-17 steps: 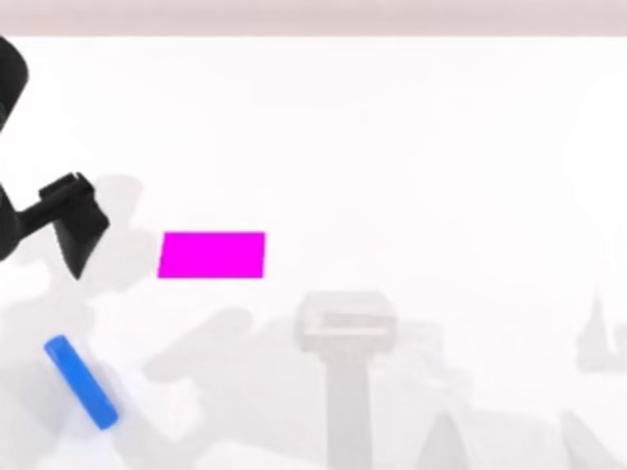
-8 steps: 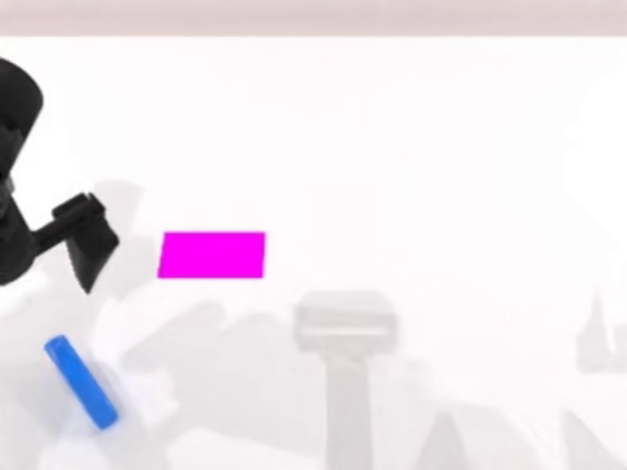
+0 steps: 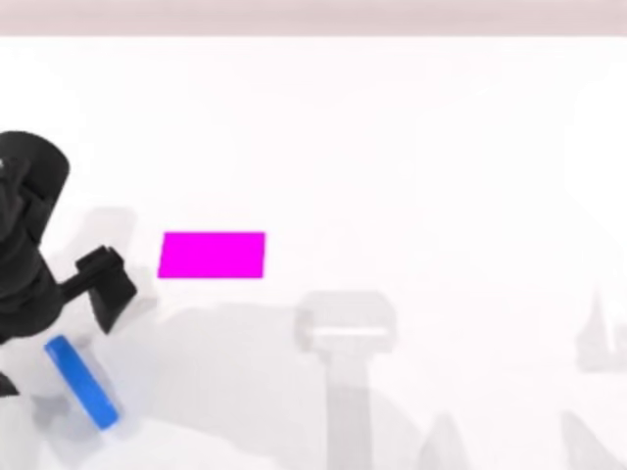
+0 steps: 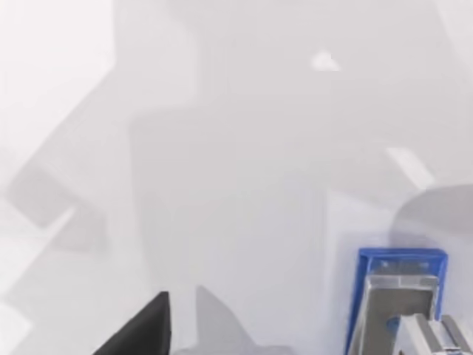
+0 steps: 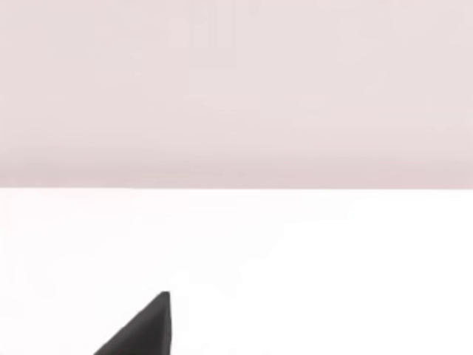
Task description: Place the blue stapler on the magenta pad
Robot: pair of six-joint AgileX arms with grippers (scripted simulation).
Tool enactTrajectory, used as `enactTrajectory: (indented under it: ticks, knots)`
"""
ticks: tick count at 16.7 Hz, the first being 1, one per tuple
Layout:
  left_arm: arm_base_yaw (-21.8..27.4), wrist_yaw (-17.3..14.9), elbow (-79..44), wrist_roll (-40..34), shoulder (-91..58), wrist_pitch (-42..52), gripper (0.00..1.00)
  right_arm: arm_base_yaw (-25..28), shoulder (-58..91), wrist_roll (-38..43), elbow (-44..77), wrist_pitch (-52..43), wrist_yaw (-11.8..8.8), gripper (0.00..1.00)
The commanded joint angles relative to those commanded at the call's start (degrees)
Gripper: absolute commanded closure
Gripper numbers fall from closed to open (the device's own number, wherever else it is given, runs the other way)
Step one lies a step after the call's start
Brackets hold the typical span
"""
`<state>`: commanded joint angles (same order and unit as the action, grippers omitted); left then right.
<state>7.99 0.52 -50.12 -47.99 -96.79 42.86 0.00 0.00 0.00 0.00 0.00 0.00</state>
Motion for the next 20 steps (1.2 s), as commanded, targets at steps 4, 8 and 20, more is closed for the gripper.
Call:
enactTrajectory:
  ticks: [4,8,20]
  knots:
    - [0.00,0.00,0.01,0.00,0.00,-0.01,0.08,0.00,0.00,0.00,0.00,0.00,0.00,0.00]
    - [0.00,0.00,0.01,0.00,0.00,-0.01,0.38,0.00,0.00,0.00,0.00,0.00,0.00,0.00]
    - [0.00,0.00,0.01,0.00,0.00,-0.01,1.00,0.00,0.00,0.00,0.00,0.00,0.00,0.00]
